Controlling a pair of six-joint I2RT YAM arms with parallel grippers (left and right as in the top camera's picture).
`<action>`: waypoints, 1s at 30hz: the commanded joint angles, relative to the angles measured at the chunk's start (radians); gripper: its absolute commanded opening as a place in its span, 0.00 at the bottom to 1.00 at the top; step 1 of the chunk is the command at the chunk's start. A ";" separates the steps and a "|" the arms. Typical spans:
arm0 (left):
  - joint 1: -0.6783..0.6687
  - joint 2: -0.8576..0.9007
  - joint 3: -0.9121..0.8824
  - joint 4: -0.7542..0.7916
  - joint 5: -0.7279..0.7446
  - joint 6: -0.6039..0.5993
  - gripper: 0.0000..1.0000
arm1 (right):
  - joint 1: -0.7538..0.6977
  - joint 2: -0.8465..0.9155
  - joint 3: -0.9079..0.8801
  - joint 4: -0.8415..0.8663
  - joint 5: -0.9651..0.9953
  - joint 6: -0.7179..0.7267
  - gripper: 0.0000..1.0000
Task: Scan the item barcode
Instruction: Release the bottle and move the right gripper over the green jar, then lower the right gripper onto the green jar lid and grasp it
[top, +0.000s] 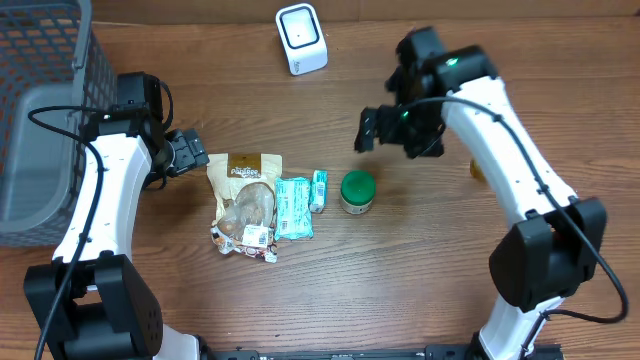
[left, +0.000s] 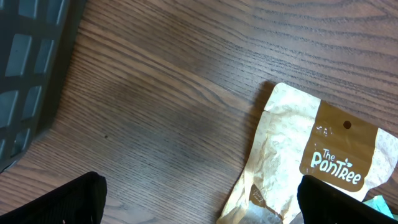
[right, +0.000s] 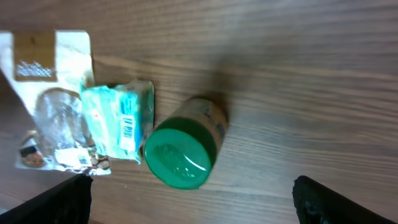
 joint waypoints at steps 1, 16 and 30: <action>0.000 -0.023 0.004 0.000 0.001 0.022 0.99 | 0.039 -0.005 -0.063 0.044 0.028 0.046 1.00; 0.000 -0.023 0.004 0.000 0.001 0.022 1.00 | 0.134 -0.005 -0.141 0.177 0.243 0.253 1.00; 0.000 -0.023 0.004 0.000 0.001 0.022 0.99 | 0.179 -0.005 -0.144 0.129 0.240 0.287 1.00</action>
